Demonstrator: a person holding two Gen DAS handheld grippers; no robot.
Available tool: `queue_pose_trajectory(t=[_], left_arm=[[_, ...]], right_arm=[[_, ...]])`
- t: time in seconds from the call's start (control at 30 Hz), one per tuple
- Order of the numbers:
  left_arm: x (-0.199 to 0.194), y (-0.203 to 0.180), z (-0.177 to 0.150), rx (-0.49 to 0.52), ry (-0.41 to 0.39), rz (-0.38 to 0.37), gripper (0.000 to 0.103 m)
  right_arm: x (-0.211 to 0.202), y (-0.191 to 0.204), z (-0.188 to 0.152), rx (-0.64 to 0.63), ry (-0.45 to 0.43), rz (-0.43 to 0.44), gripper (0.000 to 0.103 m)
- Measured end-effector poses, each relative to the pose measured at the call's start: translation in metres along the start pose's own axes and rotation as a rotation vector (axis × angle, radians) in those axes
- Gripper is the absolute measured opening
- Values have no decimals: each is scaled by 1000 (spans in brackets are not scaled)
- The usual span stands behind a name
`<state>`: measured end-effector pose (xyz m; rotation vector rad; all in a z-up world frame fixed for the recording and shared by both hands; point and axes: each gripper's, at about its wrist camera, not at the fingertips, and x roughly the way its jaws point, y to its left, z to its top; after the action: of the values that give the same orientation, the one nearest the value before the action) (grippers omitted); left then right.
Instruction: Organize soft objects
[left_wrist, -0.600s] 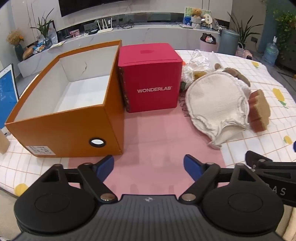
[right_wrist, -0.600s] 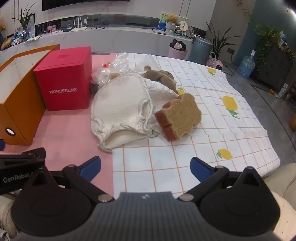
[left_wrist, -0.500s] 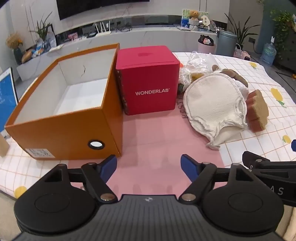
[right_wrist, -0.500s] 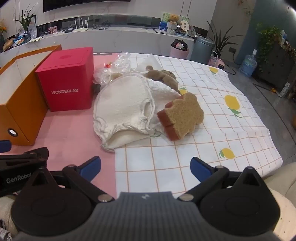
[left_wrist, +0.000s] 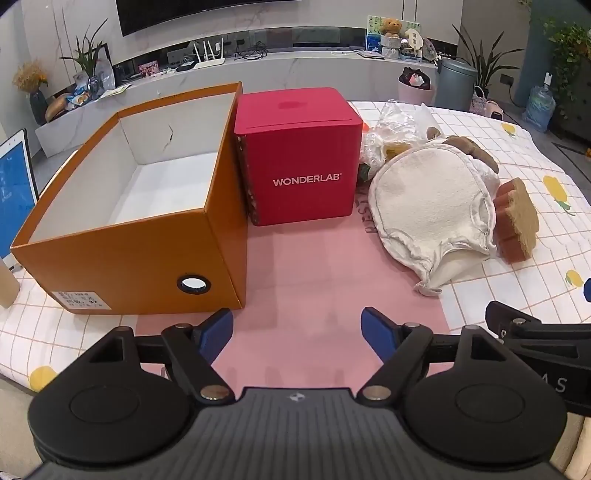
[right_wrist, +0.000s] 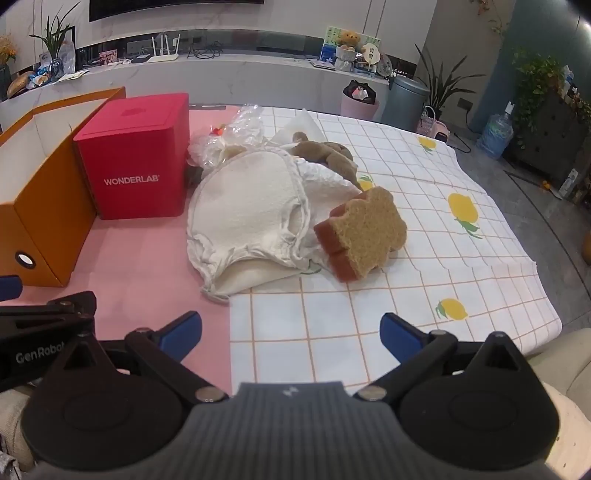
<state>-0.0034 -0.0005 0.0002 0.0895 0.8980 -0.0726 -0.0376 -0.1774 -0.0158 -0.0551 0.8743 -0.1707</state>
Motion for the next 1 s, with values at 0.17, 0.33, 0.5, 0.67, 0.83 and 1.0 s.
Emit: queue_pose_trajectory(t=[0.17, 0.33, 0.5, 0.67, 0.83, 1.0], left_arm=[[1, 1, 1, -3, 4, 3, 93], [1, 2, 1, -7, 7, -3, 93], [1, 1, 1, -7, 6, -2, 93], [-1, 2, 2, -9, 4, -6, 93], [0, 3, 3, -12, 13, -12, 93], [1, 3, 3, -12, 22, -14, 93]], right_arm=[[0, 0, -1, -1, 1, 2, 100], [0, 0, -1, -2, 1, 2, 100], [1, 0, -1, -3, 2, 1, 100], [1, 0, -1, -1, 2, 1, 100], [2, -1, -1, -1, 5, -1, 100], [3, 0, -1, -4, 7, -3, 100]])
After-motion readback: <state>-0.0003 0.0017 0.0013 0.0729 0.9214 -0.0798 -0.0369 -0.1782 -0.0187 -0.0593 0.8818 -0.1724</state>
